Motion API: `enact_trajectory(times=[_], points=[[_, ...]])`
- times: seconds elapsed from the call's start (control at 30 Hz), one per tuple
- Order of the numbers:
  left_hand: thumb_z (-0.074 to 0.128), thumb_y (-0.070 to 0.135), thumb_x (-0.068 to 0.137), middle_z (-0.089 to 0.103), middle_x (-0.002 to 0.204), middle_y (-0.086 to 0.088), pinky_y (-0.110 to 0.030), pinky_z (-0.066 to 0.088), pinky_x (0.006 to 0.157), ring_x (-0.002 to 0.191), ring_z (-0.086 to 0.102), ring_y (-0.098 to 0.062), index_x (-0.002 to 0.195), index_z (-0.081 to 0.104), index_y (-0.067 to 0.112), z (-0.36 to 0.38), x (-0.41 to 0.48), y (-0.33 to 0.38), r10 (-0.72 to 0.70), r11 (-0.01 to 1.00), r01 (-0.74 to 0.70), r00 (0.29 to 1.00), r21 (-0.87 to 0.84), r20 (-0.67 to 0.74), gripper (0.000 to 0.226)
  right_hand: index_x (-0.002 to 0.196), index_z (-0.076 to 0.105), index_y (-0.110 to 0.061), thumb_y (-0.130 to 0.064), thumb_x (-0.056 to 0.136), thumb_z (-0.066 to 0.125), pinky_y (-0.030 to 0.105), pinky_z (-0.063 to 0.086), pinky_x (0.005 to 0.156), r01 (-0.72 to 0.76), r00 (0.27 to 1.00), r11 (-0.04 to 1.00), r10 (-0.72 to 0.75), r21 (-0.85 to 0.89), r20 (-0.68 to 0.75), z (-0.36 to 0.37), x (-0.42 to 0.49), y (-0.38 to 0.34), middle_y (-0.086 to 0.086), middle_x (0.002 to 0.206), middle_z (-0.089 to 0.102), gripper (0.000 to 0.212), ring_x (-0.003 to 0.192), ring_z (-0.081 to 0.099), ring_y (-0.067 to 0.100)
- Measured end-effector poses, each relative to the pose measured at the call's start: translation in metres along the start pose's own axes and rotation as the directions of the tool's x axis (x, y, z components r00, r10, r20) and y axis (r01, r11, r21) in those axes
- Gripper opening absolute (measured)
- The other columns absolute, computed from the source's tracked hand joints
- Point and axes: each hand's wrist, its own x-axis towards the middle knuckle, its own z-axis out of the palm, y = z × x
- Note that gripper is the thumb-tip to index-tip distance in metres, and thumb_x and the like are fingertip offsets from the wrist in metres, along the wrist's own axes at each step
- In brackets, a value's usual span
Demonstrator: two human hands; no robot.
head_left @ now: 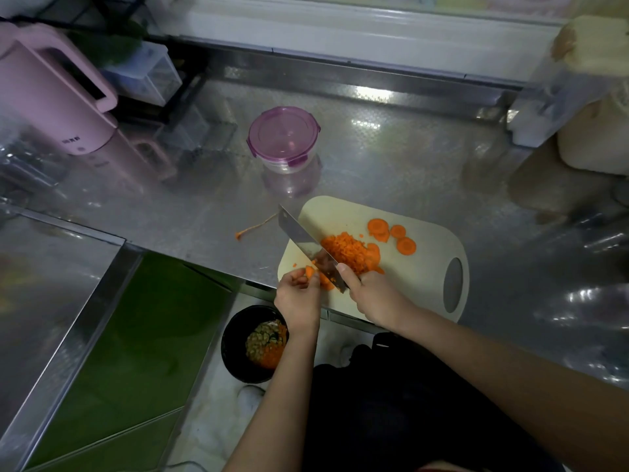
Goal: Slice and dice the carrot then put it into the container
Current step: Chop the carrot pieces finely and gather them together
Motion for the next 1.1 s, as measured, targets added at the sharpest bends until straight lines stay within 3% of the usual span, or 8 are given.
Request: enact_trajectory(times=[0.23,0.43,0.57,0.67,0.8,0.9,0.97,1.1], points=[[0.066,0.009,0.081,0.072,0.081,-0.003,-0.031,0.055,0.077,0.075,0.066,-0.013,0.093,0.074,0.009,-0.001,-0.001,0.002,0.089,0.996,-0.090,0.994,0.022,0.070,0.014,0.046,0.036,-0.014,-0.050,0.099,0.029,0.028,0.035,0.064,-0.027,1.000,0.999,0.028,-0.020,0.007,0.000,-0.003,0.000,0.003,0.049,0.038,0.064,0.048,0.036,0.015],[0.070,0.011,0.081,0.069,0.083,-0.005,-0.025,0.050,0.079,0.077,0.064,-0.014,0.103,0.069,0.006,-0.002,-0.003,0.005,0.040,0.999,-0.039,0.999,-0.010,0.037,0.023,0.048,0.039,-0.012,-0.049,0.099,0.029,0.028,0.036,0.066,-0.041,0.999,0.998,0.041,-0.046,0.009,-0.001,-0.005,-0.004,0.005,0.051,0.042,0.064,0.051,0.041,0.017],[0.068,0.011,0.083,0.072,0.085,-0.009,-0.017,0.042,0.072,0.074,0.059,-0.008,0.095,0.073,0.006,-0.004,-0.004,0.011,0.032,0.998,-0.035,0.998,0.053,0.052,0.014,0.051,0.037,-0.017,-0.047,0.100,0.027,0.029,0.037,0.068,-0.028,0.999,0.995,0.031,-0.097,0.027,-0.002,-0.005,-0.008,0.005,0.054,0.042,0.059,0.066,0.048,0.025],[0.067,0.011,0.084,0.072,0.092,-0.009,-0.014,0.040,0.072,0.076,0.057,-0.007,0.098,0.073,0.004,-0.005,-0.002,0.012,0.023,0.995,-0.029,0.997,0.090,0.071,0.017,0.067,0.049,-0.016,-0.051,0.098,0.029,0.029,0.037,0.062,-0.049,0.996,0.996,0.053,-0.070,0.066,-0.002,-0.003,-0.009,-0.002,0.064,0.046,0.050,0.078,0.050,0.020],[0.069,0.012,0.082,0.072,0.099,-0.009,-0.023,0.046,0.086,0.095,0.064,-0.017,0.098,0.073,0.003,-0.006,0.002,0.012,0.006,0.994,-0.014,0.997,0.110,0.078,0.019,0.093,0.051,-0.014,-0.047,0.100,0.029,0.026,0.034,0.067,-0.053,0.994,0.997,0.058,-0.050,0.090,-0.005,-0.001,-0.013,-0.006,0.067,0.042,0.040,0.083,0.046,0.018],[0.069,0.010,0.082,0.073,0.086,-0.009,-0.019,0.043,0.075,0.075,0.057,-0.007,0.089,0.075,0.002,-0.007,0.003,0.013,0.027,0.992,-0.040,0.994,0.116,0.106,0.013,0.109,0.060,-0.003,-0.046,0.100,0.029,0.027,0.035,0.068,-0.048,0.994,0.996,0.055,-0.080,0.091,-0.003,0.000,-0.013,-0.003,0.067,0.043,0.054,0.084,0.052,0.026],[0.068,0.011,0.083,0.072,0.077,-0.005,-0.015,0.038,0.073,0.069,0.052,-0.001,0.089,0.075,0.001,-0.007,0.004,0.014,0.022,0.993,-0.036,0.992,0.114,0.121,0.013,0.113,0.058,0.003,-0.046,0.100,0.028,0.029,0.035,0.074,-0.041,0.994,0.992,0.052,-0.115,0.098,0.001,0.001,-0.012,0.005,0.079,0.050,0.059,0.098,0.059,0.034],[0.070,0.011,0.082,0.073,0.096,-0.010,-0.015,0.038,0.080,0.094,0.063,-0.014,0.094,0.074,0.001,-0.008,0.006,0.014,0.013,0.993,-0.027,0.993,0.112,0.116,0.016,0.118,0.057,0.002,-0.046,0.100,0.028,0.029,0.036,0.076,-0.052,0.993,0.995,0.061,-0.088,0.105,0.009,0.002,-0.013,0.007,0.087,0.050,0.059,0.104,0.058,0.034]])
